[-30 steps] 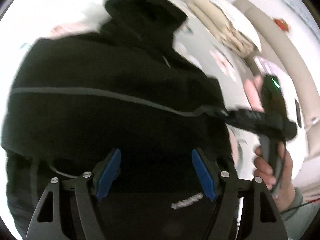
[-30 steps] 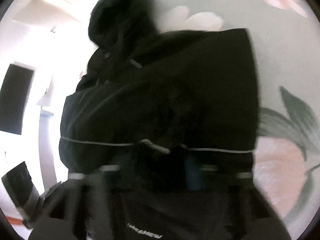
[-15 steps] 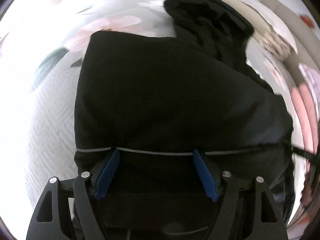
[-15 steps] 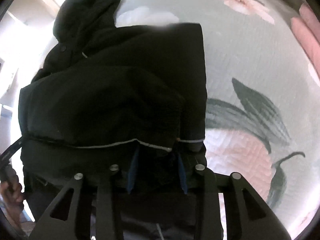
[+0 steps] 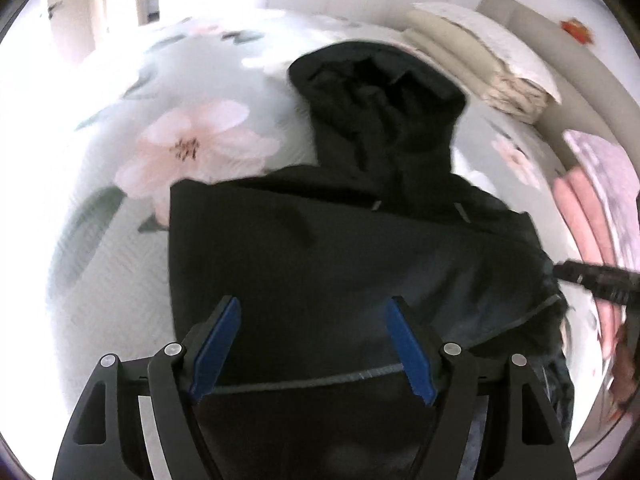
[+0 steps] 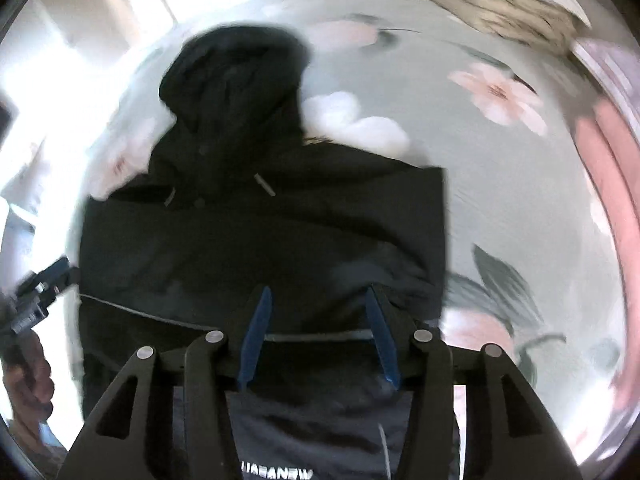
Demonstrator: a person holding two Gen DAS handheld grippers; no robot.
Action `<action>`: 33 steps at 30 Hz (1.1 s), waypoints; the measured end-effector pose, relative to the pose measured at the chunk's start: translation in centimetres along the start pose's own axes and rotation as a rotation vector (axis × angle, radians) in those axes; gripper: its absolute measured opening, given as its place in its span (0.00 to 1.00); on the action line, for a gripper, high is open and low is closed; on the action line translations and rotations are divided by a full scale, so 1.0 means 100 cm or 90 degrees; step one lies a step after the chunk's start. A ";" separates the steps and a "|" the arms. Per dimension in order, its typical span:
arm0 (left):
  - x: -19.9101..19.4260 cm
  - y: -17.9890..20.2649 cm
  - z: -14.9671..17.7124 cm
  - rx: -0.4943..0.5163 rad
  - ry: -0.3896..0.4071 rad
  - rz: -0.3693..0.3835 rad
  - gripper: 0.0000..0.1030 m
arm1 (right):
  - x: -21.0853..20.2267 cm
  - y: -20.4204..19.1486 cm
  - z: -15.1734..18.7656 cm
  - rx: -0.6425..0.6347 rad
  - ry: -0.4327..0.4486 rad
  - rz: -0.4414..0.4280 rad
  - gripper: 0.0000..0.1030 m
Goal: Fold large clothes
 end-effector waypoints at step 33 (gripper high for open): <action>-0.011 -0.045 -0.105 -0.073 0.038 0.022 0.74 | -0.013 0.039 -0.075 -0.031 0.022 -0.062 0.53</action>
Point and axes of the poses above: each gripper's, at about its wrist camera, not at the fingertips, and x roughly the way its jaws point, y to its right, z to its underside, the point moved 2 cm from there along x, roughly the way its jaws point, and after that the axes turned 11 degrees about z, right-handed, at the moved point
